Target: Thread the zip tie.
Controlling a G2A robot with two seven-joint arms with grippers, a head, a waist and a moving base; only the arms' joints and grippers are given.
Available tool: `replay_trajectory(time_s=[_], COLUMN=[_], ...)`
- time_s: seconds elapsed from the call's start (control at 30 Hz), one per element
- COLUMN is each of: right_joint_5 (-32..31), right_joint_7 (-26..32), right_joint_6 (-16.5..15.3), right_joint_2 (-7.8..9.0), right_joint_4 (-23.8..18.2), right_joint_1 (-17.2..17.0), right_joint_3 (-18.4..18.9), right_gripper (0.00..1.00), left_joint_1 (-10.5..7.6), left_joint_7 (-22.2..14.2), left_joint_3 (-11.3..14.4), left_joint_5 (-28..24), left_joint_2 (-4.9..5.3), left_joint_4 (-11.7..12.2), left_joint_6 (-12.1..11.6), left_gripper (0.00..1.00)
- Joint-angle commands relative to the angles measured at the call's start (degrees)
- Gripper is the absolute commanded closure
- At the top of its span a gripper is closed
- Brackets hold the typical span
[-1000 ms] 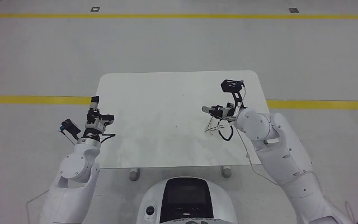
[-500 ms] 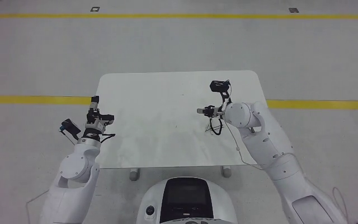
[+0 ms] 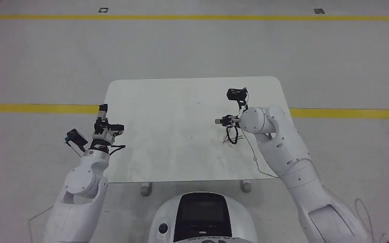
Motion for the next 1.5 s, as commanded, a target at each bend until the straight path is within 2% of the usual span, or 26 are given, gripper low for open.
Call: replay_trajectory(time_s=[0.0,0.17,0.27,0.57,0.63,0.83,1.07,1.2,1.47], right_joint_5=[-3.21,-6.77,-8.67,-9.45,-10.94,-10.18,-10.18,-6.86,-6.58], right_joint_7=[2.45,9.50,11.67,11.53,10.55,9.54,9.54,6.97,6.68], right_joint_6=[0.08,0.08,0.08,0.08,0.03,0.08,0.08,-0.92,-1.16], right_joint_2=[-0.02,-0.75,-1.82,-2.05,-2.15,-3.78,-3.78,-3.89,-3.89], right_joint_4=[0.02,0.28,2.83,3.26,5.10,11.75,11.75,12.81,13.03], right_joint_1=[0.34,1.75,2.78,3.02,2.80,6.05,6.05,5.75,5.83], right_joint_3=[-1.20,-2.66,-3.26,-3.19,-4.27,-6.77,-6.77,-5.41,-5.25], right_gripper=[0.00,0.00,0.00,0.00,0.00,0.00,0.00,0.00,0.00], left_joint_1=[0.00,0.00,0.00,0.00,0.00,0.00,0.00,0.00,0.00], left_joint_7=[0.00,0.00,0.00,0.00,0.00,0.00,0.00,0.00,0.00], left_joint_3=[0.00,0.00,0.00,0.00,0.00,0.00,0.00,0.00,0.00], left_joint_5=[0.00,0.00,0.00,0.00,0.00,0.00,0.00,0.00,0.00], left_joint_2=[0.00,0.00,0.00,0.00,0.00,0.00,0.00,0.00,0.00], left_joint_4=[0.00,0.00,0.00,0.00,0.00,0.00,0.00,0.00,0.00], left_joint_6=[0.00,0.00,0.00,0.00,0.00,0.00,0.00,0.00,0.00], left_gripper=[0.00,0.00,0.00,0.00,0.00,0.00,0.00,0.00,0.00])
